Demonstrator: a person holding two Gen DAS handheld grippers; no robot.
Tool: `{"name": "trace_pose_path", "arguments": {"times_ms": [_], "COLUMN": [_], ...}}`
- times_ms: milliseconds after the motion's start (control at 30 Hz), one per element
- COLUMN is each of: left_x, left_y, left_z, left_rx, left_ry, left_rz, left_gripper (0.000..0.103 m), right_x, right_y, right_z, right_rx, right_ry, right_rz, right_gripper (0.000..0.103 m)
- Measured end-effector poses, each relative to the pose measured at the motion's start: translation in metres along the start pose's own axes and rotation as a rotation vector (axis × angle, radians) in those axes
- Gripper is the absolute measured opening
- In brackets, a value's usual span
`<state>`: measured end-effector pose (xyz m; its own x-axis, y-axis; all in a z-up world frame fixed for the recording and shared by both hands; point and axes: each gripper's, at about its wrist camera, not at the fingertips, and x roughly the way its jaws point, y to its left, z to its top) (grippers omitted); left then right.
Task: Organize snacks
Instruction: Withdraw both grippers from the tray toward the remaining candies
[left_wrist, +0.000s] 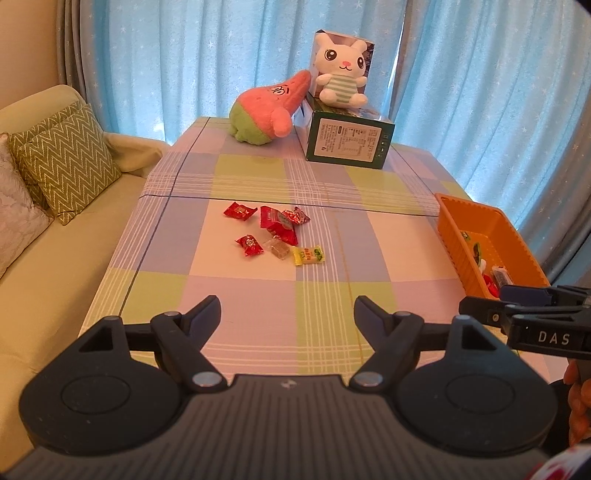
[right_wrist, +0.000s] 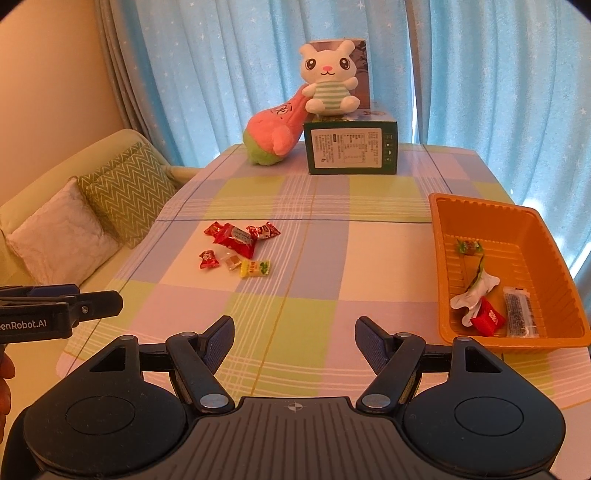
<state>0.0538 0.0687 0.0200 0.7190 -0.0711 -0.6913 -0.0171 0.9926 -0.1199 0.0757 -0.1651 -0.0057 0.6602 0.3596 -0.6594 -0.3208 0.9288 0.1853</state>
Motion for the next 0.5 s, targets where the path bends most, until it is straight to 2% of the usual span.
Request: {"name": "trace_pose_path", "arguments": {"times_ms": [500], "left_x": [0.055], "left_y": [0.031], "left_z": [0.015], "left_rx": [-0.004], "left_ry": [0.046], "left_rz": [0.014], "left_gripper": [0.077], "right_x": [0.064], "right_y": [0.006], "right_z": [0.014], "right_rx": [-0.043], "right_ry": [0.037], "right_rz": [0.020], "right_gripper": [0.072]}}
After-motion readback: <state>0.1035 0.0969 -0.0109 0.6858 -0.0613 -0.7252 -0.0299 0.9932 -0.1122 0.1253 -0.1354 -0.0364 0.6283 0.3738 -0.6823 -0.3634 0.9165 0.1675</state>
